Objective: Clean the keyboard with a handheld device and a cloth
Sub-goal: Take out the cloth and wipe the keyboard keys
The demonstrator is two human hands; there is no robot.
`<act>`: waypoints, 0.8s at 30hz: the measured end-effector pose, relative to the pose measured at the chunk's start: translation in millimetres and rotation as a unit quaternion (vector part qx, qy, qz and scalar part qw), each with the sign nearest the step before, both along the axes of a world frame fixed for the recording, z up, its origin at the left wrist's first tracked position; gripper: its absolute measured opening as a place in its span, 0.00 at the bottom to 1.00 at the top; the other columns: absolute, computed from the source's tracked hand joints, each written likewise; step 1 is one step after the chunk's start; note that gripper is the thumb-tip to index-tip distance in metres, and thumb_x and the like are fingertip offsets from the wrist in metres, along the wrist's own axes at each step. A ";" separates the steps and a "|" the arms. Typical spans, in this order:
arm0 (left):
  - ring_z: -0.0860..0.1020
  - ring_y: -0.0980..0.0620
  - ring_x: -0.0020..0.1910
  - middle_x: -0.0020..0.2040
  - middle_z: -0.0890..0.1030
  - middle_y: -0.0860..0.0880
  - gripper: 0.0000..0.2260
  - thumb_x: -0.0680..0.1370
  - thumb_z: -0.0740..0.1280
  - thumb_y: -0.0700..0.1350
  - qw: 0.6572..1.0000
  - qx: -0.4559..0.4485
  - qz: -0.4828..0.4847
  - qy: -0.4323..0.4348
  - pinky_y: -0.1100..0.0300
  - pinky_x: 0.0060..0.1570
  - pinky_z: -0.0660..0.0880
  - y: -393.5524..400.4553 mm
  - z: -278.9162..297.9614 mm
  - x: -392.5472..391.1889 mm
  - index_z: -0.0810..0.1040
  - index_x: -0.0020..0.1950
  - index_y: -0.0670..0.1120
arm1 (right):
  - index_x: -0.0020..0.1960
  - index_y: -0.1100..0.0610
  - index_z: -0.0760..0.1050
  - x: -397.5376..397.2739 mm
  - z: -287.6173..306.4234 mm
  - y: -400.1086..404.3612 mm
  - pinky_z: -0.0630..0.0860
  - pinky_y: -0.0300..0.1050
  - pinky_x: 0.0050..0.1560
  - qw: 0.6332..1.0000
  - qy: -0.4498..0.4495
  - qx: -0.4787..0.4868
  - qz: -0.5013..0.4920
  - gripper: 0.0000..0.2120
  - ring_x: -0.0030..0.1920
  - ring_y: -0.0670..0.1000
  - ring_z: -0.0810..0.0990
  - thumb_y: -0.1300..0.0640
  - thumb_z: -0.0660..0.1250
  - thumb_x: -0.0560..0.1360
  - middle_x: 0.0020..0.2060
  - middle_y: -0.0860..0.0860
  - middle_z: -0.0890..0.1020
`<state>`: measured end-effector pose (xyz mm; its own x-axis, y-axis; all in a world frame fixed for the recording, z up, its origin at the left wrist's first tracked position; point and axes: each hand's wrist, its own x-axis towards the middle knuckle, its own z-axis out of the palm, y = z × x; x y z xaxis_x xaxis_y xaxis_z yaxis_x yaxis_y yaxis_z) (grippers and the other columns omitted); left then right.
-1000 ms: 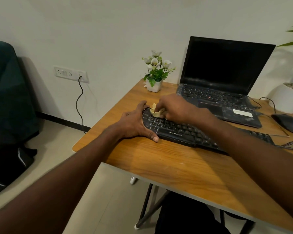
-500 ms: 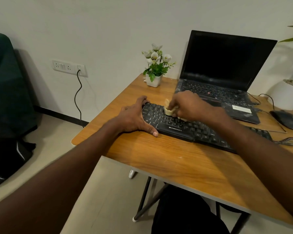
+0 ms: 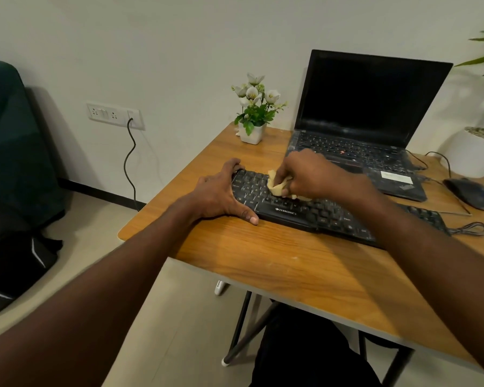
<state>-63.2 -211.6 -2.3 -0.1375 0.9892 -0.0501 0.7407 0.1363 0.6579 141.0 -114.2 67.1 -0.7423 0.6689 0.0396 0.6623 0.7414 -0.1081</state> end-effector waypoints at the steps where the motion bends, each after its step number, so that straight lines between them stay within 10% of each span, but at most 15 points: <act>1: 0.60 0.39 0.81 0.83 0.65 0.50 0.65 0.58 0.85 0.65 1.000 0.004 0.000 0.000 0.46 0.79 0.54 -0.5 0.6 0.8 0.49 0.85 0.58 | 0.59 0.49 0.84 -1.6 3.4 1.5 0.76 0.46 0.54 1.000 0.004 -0.002 -0.007 0.14 0.55 0.49 0.79 0.56 0.77 0.74 0.57 0.49 0.84; 6: 0.61 0.41 0.81 0.82 0.66 0.51 0.65 0.59 0.86 0.64 1.000 0.005 0.000 0.000 0.46 0.79 0.52 -0.1 -0.4 0.1 0.48 0.85 0.57 | 0.63 0.52 0.83 -17.9 -12.8 -7.5 0.75 0.46 0.59 0.987 0.144 -0.068 -0.008 0.16 0.59 0.49 0.81 0.57 0.75 0.76 0.60 0.49 0.85; 14: 0.60 0.39 0.81 0.83 0.65 0.51 0.67 0.55 0.84 0.69 1.000 0.002 -0.001 -0.003 0.44 0.80 0.54 1.2 -3.3 -2.6 0.49 0.84 0.60 | 0.53 0.49 0.85 0.1 12.9 1.5 0.78 0.50 0.57 0.999 -0.027 -0.008 -0.021 0.12 0.55 0.51 0.81 0.60 0.78 0.72 0.55 0.48 0.85; 24: 0.62 0.41 0.81 0.83 0.66 0.51 0.68 0.54 0.83 0.71 1.000 0.007 -0.002 0.003 0.45 0.80 0.51 4.2 -5.4 -3.6 0.49 0.85 0.58 | 0.63 0.52 0.82 17.3 -18.7 19.4 0.80 0.56 0.59 0.993 0.053 0.027 -0.099 0.16 0.57 0.57 0.82 0.60 0.75 0.75 0.59 0.54 0.84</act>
